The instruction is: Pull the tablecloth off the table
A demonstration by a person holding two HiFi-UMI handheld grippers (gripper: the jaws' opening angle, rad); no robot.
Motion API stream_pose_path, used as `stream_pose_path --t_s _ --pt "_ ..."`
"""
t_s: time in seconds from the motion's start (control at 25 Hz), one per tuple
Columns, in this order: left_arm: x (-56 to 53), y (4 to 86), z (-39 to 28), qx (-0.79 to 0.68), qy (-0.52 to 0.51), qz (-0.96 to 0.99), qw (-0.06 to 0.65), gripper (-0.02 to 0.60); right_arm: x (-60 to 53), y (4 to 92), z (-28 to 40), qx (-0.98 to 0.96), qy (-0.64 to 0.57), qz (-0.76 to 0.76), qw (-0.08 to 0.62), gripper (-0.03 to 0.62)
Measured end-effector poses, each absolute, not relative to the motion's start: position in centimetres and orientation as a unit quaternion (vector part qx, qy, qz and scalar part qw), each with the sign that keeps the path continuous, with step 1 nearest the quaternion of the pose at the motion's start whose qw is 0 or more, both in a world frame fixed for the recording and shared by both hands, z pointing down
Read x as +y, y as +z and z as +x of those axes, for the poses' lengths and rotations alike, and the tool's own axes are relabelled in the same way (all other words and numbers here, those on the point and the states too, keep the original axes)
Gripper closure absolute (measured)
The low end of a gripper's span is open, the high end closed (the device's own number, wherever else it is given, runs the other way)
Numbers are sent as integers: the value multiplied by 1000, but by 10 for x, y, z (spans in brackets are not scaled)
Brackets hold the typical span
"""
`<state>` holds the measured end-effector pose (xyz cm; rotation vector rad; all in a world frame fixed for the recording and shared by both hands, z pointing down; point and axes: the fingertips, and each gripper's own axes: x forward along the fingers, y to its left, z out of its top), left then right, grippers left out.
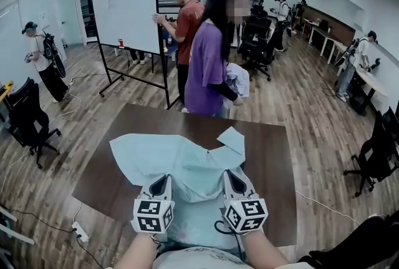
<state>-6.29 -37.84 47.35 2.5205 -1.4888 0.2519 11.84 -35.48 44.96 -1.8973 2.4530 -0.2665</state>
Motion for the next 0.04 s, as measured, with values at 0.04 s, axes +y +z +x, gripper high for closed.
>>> stream_pose_path --t_s 0.04 --pt "-379 475 -63 -504 86 853 102 571 -355 450 117 789 -85 -609 15 579"
